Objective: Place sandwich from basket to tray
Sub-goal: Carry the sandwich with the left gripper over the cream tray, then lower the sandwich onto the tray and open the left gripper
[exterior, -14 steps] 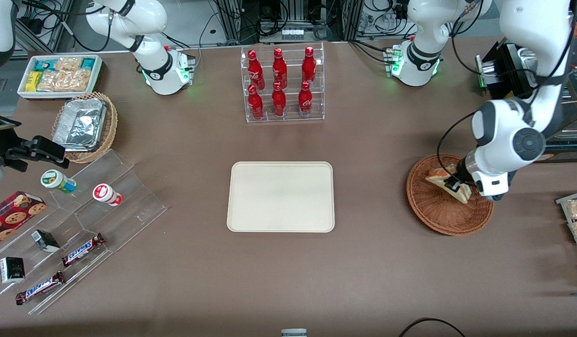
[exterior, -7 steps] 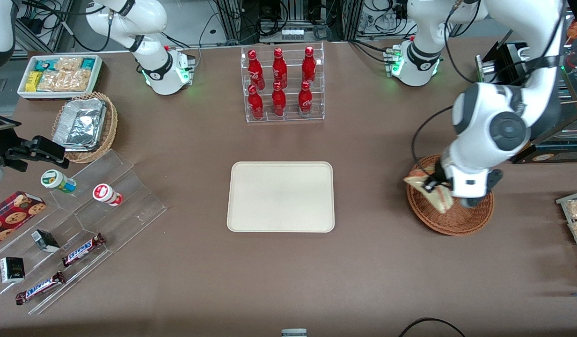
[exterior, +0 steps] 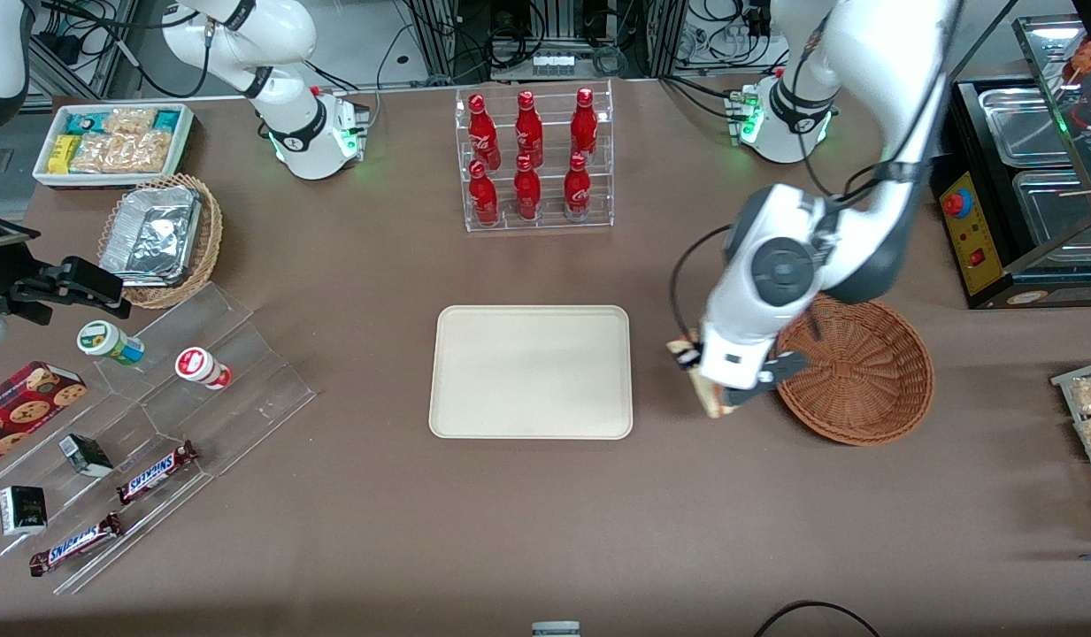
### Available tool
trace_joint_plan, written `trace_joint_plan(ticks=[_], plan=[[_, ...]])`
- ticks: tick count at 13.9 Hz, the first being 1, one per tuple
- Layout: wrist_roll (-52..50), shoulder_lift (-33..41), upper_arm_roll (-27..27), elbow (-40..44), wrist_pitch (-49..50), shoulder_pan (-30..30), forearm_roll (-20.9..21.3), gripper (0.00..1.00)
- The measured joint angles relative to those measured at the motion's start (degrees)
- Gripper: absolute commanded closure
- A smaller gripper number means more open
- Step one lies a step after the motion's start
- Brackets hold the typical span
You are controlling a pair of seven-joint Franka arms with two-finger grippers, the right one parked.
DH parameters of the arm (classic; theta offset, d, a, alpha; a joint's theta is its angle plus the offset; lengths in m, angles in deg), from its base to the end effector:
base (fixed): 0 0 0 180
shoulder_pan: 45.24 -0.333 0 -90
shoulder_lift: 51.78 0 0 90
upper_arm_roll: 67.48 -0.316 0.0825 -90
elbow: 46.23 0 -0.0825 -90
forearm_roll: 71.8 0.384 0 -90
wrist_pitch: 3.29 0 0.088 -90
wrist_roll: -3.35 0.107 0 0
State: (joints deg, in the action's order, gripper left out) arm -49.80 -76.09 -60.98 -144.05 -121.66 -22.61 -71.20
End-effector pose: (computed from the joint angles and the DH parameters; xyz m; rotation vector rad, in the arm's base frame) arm 0.5759 -0.3123 0.3417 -3.0572 -0.6556 0.1130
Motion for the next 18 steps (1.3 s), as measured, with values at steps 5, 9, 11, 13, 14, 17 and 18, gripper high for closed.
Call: trace_joint_plan(ticks=[5,9,11,13,14,17,18], plan=[[0.93,-12.50,0.02,6.53,-5.32,9.65,0.94,0.84],[4.52,-14.19,0.00,7.74,-5.85,12.80,1.62,0.80],[5.74,-14.36,0.00,7.77,-6.08,13.32,1.71,0.80],[6.05,-14.92,-0.01,7.78,-6.35,13.51,2.05,0.77],[6.12,-15.30,-0.01,7.79,-6.49,13.52,2.10,0.74],[6.17,-16.51,-0.01,7.82,-7.35,13.52,2.19,0.53],[6.21,-16.78,-0.01,7.86,-8.10,13.52,2.22,0.47]])
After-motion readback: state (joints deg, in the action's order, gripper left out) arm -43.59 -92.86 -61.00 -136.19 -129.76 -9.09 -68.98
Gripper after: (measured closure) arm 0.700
